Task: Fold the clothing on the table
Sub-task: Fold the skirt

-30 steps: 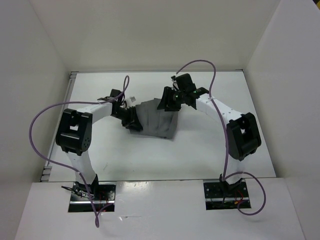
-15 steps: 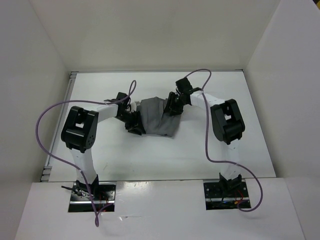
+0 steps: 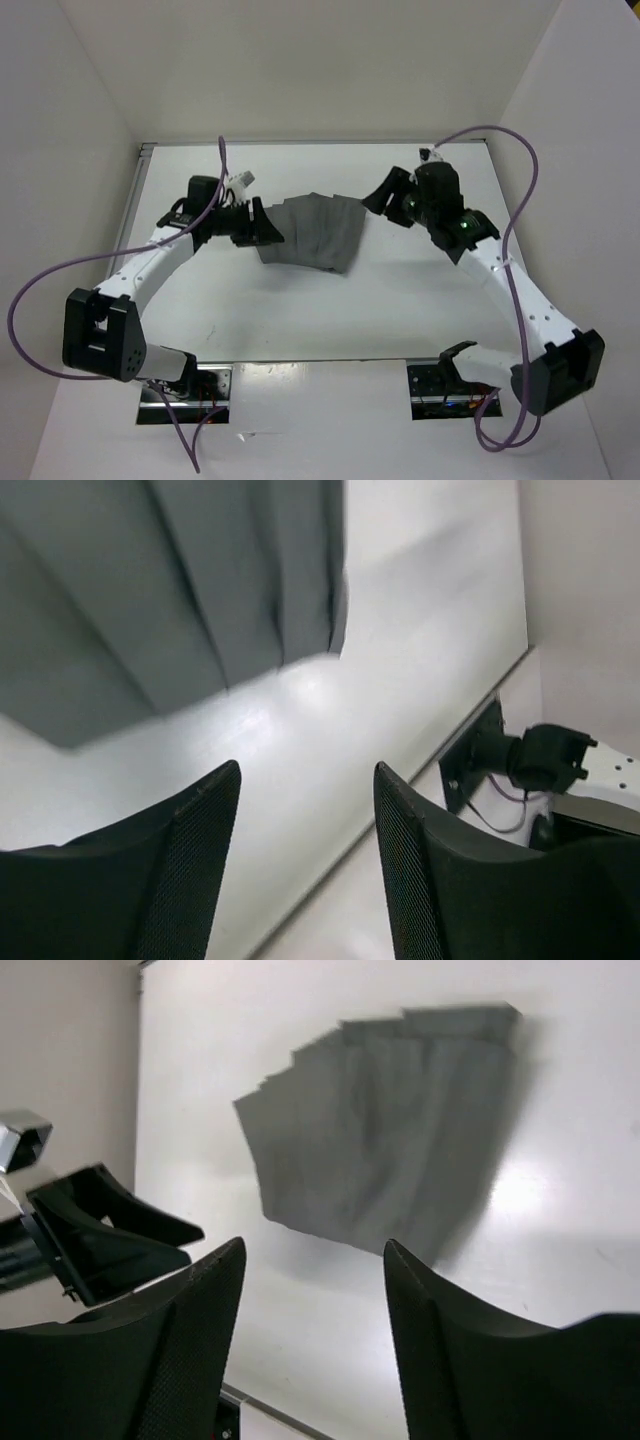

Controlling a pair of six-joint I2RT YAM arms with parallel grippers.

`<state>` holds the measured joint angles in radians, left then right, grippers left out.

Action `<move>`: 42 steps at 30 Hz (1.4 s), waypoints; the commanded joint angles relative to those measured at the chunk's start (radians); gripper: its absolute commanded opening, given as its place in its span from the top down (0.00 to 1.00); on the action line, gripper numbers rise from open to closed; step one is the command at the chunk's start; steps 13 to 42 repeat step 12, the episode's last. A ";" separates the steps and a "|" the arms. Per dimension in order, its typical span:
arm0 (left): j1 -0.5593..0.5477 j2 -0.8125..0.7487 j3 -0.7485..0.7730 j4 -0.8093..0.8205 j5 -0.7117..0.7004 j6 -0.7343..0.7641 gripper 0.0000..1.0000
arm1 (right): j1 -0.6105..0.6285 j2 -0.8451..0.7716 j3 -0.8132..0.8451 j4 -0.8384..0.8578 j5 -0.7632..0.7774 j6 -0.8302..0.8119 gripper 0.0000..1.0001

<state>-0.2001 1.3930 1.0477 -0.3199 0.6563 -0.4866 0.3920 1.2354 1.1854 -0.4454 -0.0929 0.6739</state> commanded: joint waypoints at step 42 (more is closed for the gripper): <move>-0.002 -0.126 -0.209 0.084 -0.061 -0.205 0.27 | -0.194 -0.410 -0.369 -0.162 0.216 0.234 0.29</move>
